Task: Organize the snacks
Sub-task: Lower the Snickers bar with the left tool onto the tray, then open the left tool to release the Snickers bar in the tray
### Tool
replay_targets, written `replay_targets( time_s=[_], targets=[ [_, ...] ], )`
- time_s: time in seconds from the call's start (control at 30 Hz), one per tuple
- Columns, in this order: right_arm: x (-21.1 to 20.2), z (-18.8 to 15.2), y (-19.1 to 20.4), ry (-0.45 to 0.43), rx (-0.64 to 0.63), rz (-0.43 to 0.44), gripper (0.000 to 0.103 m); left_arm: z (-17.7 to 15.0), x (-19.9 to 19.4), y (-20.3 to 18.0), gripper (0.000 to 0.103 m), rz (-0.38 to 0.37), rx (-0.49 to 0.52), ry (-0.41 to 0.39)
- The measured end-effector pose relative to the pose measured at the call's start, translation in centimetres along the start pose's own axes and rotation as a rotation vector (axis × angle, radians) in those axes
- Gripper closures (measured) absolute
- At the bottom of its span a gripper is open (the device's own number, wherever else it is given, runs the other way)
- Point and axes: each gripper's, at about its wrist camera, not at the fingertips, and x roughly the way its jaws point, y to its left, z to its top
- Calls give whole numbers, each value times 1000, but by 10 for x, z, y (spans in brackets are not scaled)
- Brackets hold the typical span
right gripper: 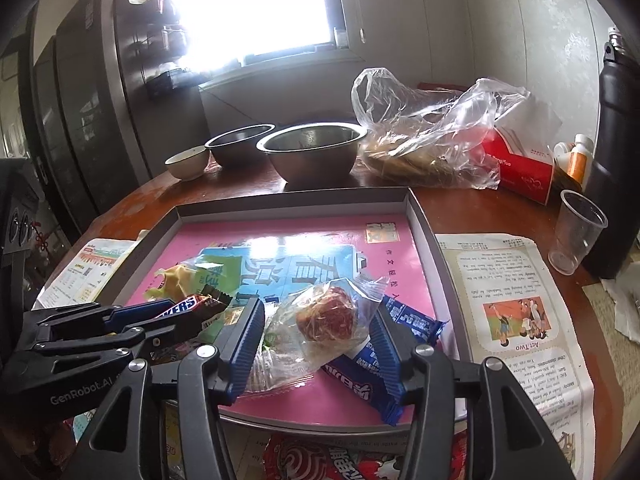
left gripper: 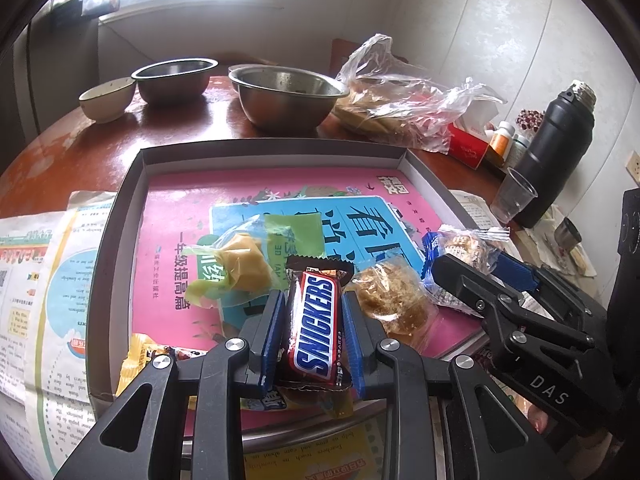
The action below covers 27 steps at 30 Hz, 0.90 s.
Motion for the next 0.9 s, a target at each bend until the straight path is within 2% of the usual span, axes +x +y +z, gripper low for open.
replay_targets(
  time_s=[0.27, 0.63, 0.73, 0.8, 0.9],
  targets=[
    [-4, 0, -4, 1, 22, 12, 47, 1, -2, 0, 73, -10, -10, 1],
    [-14, 1, -7, -24, 32, -15, 41, 0, -10, 0, 73, -16, -22, -10],
    [-18, 1, -8, -32, 37, -15, 40, 0, -13, -2, 70, -20, -22, -11],
    [-20, 2, -8, -38, 35, -13, 38, 0, -15, -4, 62, -22, -22, -14],
    [-23, 3, -8, -45, 23, -16, 37, 1, -19, -5, 58, -27, -25, -25]
  ],
)
